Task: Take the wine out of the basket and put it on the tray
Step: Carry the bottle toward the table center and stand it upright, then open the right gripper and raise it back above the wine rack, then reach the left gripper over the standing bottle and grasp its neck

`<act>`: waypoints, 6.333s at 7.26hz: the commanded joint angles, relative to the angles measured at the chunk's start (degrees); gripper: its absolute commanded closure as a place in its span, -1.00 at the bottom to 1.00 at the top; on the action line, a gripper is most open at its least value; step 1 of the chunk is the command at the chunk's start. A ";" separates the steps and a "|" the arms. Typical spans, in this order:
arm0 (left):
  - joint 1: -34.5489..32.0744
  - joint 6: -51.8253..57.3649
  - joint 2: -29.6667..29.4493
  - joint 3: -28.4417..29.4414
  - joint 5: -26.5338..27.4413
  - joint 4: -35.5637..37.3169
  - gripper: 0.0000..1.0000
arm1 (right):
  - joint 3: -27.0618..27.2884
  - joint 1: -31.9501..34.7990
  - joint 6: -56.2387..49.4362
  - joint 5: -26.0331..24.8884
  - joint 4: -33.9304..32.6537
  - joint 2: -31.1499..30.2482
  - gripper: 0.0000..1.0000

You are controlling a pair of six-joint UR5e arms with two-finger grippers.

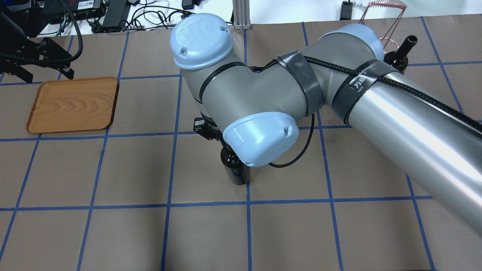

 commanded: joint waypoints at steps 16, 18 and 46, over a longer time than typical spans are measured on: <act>-1.80 -0.78 0.61 -0.87 -0.07 -1.06 -1.00 | -2.81 -0.74 2.76 0.13 -0.04 -2.33 -0.99; -5.65 -1.14 -0.26 -1.04 -1.03 -0.01 -1.00 | -2.81 -8.97 -7.92 0.65 7.15 -7.50 -0.99; -40.92 -31.29 -3.87 -14.05 -1.04 10.19 0.91 | -2.72 -24.67 -26.97 1.19 10.17 -15.53 -1.00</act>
